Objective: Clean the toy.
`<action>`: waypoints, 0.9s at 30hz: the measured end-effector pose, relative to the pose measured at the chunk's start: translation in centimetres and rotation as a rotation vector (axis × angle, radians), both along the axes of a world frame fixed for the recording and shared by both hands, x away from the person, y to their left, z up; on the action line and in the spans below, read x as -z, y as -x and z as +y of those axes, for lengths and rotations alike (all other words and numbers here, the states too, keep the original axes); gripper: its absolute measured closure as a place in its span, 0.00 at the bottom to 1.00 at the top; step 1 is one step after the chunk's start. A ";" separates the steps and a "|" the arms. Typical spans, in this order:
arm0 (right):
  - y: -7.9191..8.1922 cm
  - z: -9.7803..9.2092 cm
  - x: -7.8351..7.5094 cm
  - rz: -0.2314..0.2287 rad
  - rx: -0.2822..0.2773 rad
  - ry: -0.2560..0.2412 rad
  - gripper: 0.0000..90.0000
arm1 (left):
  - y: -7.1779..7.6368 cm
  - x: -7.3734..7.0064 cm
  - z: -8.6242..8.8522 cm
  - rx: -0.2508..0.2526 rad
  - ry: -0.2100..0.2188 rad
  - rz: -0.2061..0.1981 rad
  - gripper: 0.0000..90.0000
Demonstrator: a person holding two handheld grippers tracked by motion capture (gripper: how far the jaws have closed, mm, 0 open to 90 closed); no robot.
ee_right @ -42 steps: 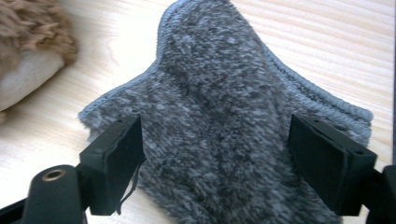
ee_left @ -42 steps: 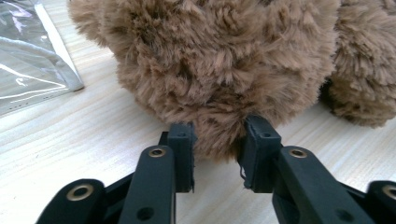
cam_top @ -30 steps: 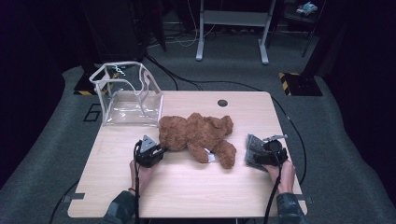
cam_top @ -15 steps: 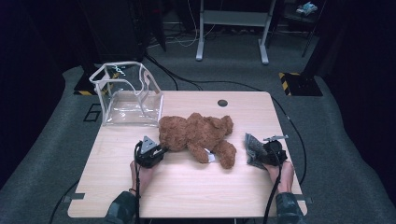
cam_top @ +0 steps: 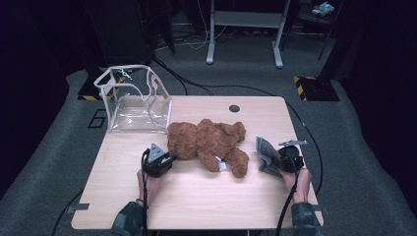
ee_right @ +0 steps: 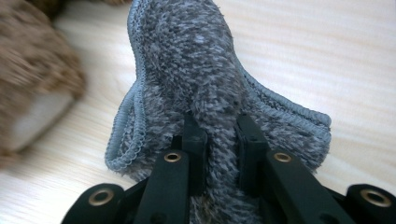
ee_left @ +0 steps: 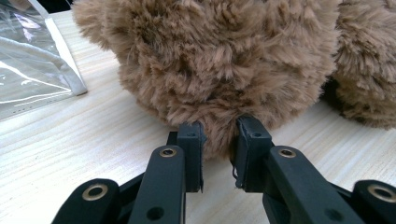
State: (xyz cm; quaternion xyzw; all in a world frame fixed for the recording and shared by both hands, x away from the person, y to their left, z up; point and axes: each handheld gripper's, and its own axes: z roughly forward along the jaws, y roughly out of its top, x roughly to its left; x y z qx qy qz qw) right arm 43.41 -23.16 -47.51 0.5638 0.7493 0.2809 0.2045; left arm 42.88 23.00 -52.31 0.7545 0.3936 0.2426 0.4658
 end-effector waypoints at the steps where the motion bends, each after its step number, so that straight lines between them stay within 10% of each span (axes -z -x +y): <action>1: 0.1 0.3 -0.8 -0.011 -0.017 -0.001 0.86 | 0.0 0.0 0.0 -0.002 0.005 -0.002 0.83; 13: 0.1 3.9 -5.3 -0.095 -0.106 -0.023 0.86 | 0.0 0.0 0.0 -0.001 0.004 -0.006 0.83; 27: -1.7 12.9 -9.9 -0.170 -0.272 0.013 0.86 | 0.0 0.0 0.0 0.000 0.008 -0.011 0.83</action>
